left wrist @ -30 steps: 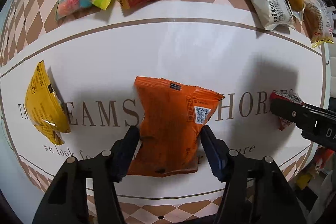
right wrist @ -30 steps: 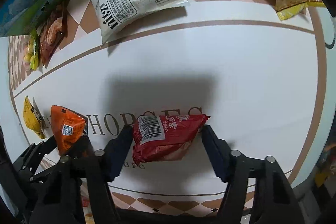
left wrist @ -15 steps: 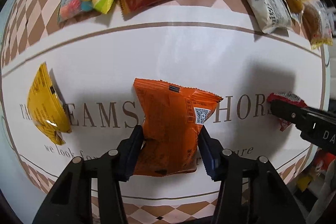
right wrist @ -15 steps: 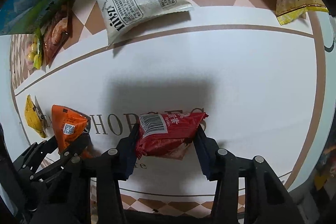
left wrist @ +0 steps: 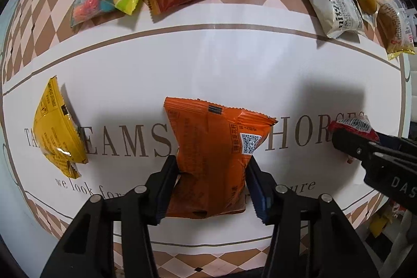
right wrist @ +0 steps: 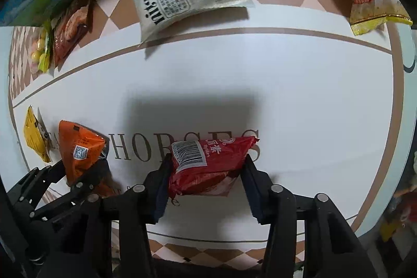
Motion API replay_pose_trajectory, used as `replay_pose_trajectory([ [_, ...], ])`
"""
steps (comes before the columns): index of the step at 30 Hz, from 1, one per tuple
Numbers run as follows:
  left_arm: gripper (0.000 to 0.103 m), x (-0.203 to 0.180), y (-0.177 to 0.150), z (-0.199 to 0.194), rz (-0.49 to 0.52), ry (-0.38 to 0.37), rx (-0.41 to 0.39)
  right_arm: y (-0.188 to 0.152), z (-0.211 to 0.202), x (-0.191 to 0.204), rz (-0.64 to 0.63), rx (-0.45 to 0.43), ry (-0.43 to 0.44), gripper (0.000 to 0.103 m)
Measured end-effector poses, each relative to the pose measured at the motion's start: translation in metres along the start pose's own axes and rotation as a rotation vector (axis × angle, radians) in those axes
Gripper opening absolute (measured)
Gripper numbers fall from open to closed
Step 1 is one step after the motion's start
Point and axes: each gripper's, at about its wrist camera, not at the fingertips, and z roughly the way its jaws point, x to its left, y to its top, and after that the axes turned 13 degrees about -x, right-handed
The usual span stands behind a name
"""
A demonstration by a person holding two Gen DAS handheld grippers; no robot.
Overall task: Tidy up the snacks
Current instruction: 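Carry orange bag and red packet toward the box with both tools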
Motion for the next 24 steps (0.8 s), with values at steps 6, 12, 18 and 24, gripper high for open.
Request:
replay_pose_trajectory([
  [6,0.042,0.003,0.0,-0.015,-0.03,-0.02,-0.032,-0.007,-0.008,0.002,0.002,-0.02,0.026,0.049],
  [12,0.042,0.009,0.018,-0.054,-0.079,-0.085,-0.106,-0.002,-0.039,0.003,0.005,-0.069,0.093,0.049],
  [18,0.042,0.011,0.06,-0.127,-0.101,-0.168,-0.248,0.024,-0.102,0.007,-0.003,-0.173,0.178,0.049],
  [24,0.042,0.011,0.128,-0.179,-0.099,-0.231,-0.35,0.079,-0.177,0.011,0.002,-0.306,0.243,0.049],
])
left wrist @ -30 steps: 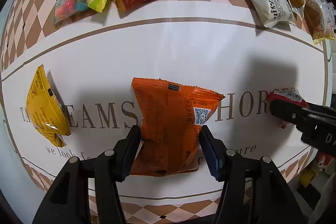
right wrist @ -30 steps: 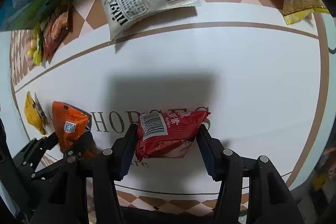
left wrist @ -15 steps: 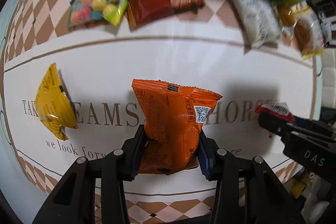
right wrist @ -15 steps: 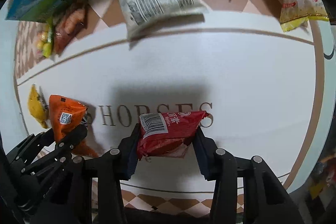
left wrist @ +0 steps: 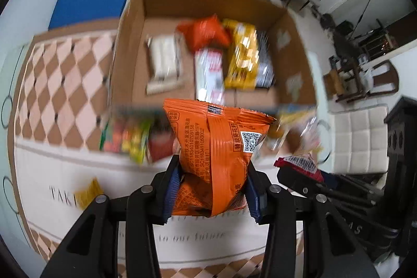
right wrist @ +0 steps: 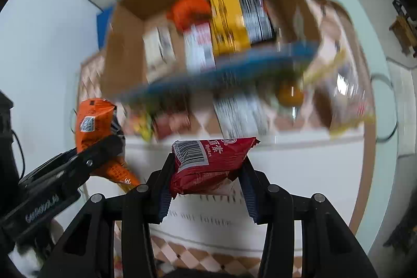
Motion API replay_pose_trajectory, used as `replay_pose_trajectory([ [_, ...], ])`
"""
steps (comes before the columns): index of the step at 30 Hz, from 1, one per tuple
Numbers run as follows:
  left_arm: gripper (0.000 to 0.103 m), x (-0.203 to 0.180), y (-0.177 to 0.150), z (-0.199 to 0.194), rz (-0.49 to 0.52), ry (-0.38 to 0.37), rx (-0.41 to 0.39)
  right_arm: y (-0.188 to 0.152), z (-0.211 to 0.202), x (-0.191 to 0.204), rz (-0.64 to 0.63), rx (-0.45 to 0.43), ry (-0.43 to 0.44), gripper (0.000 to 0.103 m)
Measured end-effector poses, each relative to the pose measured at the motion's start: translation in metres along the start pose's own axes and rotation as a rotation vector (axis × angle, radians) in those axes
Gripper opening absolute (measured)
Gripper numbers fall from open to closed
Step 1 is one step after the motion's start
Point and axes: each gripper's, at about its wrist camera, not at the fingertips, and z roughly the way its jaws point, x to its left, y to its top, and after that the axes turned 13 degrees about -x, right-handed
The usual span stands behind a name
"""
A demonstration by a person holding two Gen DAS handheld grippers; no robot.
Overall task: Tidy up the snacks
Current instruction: 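Carry orange bag and red packet toward the box with both tools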
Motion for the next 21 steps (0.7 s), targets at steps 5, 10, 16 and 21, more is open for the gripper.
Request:
replay_pose_trajectory([
  [5,0.042,-0.014,0.057,0.013,0.01,-0.014,-0.003,0.058,-0.013,0.009,-0.011,-0.075,-0.014,0.049],
  [10,0.042,-0.01,0.09,0.057,-0.027,-0.028,0.088,0.101,0.005,0.005,-0.026,-0.087,-0.073,0.049],
  [16,0.042,0.002,0.1,0.116,-0.05,0.003,0.206,0.129,0.05,-0.018,-0.011,-0.034,-0.136,0.049],
  [21,0.042,0.003,0.092,0.141,-0.033,0.027,0.26,0.14,0.086,-0.032,-0.006,0.032,-0.163,0.049],
])
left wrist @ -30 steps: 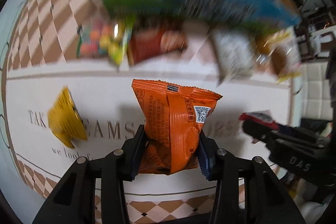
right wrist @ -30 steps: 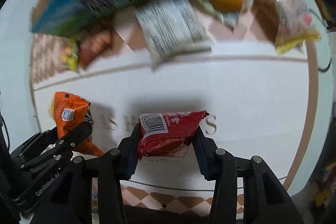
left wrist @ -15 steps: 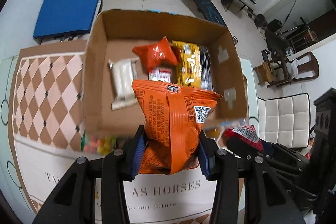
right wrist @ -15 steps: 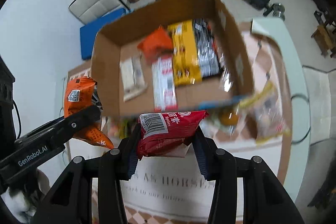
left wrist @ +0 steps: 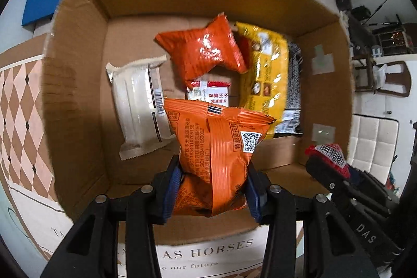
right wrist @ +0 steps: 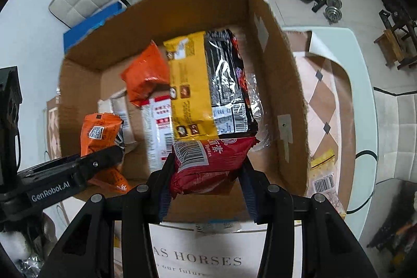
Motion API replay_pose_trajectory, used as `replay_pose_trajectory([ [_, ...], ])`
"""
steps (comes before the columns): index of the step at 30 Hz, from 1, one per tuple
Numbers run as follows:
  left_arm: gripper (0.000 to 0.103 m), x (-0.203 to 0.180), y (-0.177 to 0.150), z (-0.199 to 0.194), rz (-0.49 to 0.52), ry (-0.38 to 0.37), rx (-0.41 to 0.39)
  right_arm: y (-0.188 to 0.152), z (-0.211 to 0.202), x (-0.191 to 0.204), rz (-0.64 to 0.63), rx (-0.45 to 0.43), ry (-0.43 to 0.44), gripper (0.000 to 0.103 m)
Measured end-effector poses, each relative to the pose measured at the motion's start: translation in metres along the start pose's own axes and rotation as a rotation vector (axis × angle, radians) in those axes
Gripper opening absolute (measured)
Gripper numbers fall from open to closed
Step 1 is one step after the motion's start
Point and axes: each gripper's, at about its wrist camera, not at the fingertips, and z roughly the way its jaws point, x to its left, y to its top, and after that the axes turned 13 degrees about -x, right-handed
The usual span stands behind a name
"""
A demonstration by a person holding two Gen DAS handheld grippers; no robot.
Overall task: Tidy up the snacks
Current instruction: 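Carry orange bag and red packet toward the box with both tools, then open both tools to drop the packets in the box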
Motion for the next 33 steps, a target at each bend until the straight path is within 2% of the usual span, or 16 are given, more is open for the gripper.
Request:
replay_pose_trajectory([
  [6,0.043,-0.002,-0.004,0.011,0.027,0.022,0.015,-0.002,0.021,-0.004,-0.007,0.043,-0.015,0.05],
  [9,0.043,-0.003,-0.007,0.012,0.031,0.04,0.026,-0.002,0.027,-0.006,0.004,0.076,-0.01,0.055],
  [11,0.045,0.0,-0.008,0.01,0.017,0.048,0.023,-0.002,0.032,-0.007,0.012,0.111,-0.02,0.077],
  [13,0.058,0.0,-0.006,0.006,0.016,0.054,0.001,-0.003,0.03,-0.005,0.005,0.107,-0.03,0.089],
  [14,0.074,0.0,-0.006,0.003,0.022,0.06,-0.007,-0.003,0.027,-0.003,-0.009,0.099,-0.043,0.09],
  [15,0.08,0.0,-0.006,0.0,0.029,0.079,-0.021,-0.002,0.026,-0.002,-0.017,0.096,-0.049,0.09],
  [17,0.085,0.001,-0.006,-0.006,0.035,0.092,-0.044,0.0,0.022,0.0,-0.025,0.087,-0.06,0.091],
  [24,0.086,0.003,-0.001,-0.03,0.051,0.098,-0.097,0.003,0.005,0.01,-0.084,0.043,-0.114,0.096],
  [28,0.086,-0.006,-0.004,-0.045,0.067,0.093,-0.144,0.003,-0.011,0.013,-0.096,0.005,-0.116,0.096],
  [33,0.086,-0.012,-0.016,-0.087,0.092,0.101,-0.282,-0.003,-0.042,0.021,-0.123,-0.067,-0.109,0.096],
])
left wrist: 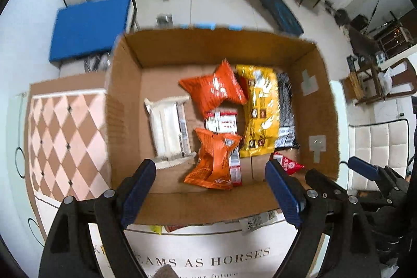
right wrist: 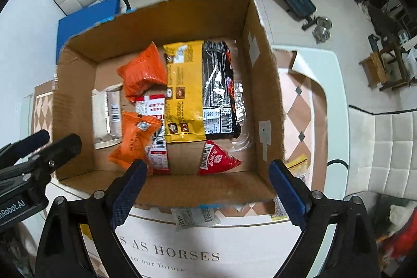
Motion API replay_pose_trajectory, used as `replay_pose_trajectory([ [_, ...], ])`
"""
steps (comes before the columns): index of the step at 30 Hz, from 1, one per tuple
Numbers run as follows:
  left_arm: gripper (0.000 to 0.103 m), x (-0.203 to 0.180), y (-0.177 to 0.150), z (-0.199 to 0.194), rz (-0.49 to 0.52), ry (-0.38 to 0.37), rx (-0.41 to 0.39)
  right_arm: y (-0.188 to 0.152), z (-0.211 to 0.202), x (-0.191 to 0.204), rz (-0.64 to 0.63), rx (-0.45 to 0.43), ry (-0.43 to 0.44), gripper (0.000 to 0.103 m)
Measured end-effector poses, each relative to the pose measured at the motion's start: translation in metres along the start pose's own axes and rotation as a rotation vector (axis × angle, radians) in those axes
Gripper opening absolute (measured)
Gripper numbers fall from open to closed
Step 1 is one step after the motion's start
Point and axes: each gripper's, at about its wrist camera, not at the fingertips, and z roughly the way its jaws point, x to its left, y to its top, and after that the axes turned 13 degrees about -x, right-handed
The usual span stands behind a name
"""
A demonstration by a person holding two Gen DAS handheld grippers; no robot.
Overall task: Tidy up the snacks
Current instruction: 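Open both tools to drop the packets in the box, then grasp the yellow bag with left tool while right tool grasps white packet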
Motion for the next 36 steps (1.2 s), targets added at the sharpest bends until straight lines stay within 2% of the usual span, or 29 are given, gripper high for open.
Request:
replay_pose_trajectory([
  [3,0.086,0.002,-0.011,-0.033,0.01,0.024,-0.129,-0.01,-0.024,0.003,-0.01,-0.059,0.007,0.096],
  [5,0.086,0.008,-0.023,-0.049,0.005,0.033,-0.178,-0.021,-0.038,0.005,-0.018,-0.088,0.016,0.096],
  [7,0.086,0.019,-0.044,-0.063,-0.015,0.053,-0.216,-0.032,-0.047,0.006,-0.019,-0.099,0.025,0.096],
  [9,0.086,0.032,-0.063,-0.069,-0.043,0.071,-0.215,-0.051,-0.049,0.009,-0.012,-0.092,0.046,0.096],
  [12,0.086,0.059,-0.099,-0.068,-0.102,0.124,-0.193,-0.075,-0.036,0.014,-0.006,-0.054,0.06,0.096],
  [17,0.086,0.105,-0.155,-0.036,-0.222,0.185,-0.065,-0.113,0.027,0.022,0.018,0.072,0.072,0.096],
  [21,0.086,0.136,-0.201,-0.007,-0.299,0.235,0.042,-0.126,0.074,0.026,0.014,0.131,0.029,0.096],
  [26,0.086,0.162,-0.233,0.007,-0.378,0.254,0.1,-0.136,0.115,0.03,0.0,0.18,-0.001,0.094],
  [27,0.086,0.166,-0.238,0.007,-0.393,0.252,0.107,-0.139,0.119,0.033,-0.009,0.186,0.0,0.092],
  [28,0.086,0.17,-0.243,0.007,-0.408,0.255,0.111,-0.142,0.121,0.036,-0.03,0.182,-0.018,0.08],
  [29,0.086,0.173,-0.247,0.005,-0.417,0.257,0.113,-0.145,0.121,0.04,-0.063,0.174,-0.05,0.075],
  [36,0.086,0.199,-0.271,-0.005,-0.516,0.257,0.138,-0.18,0.111,0.051,-0.096,0.198,-0.028,0.073],
])
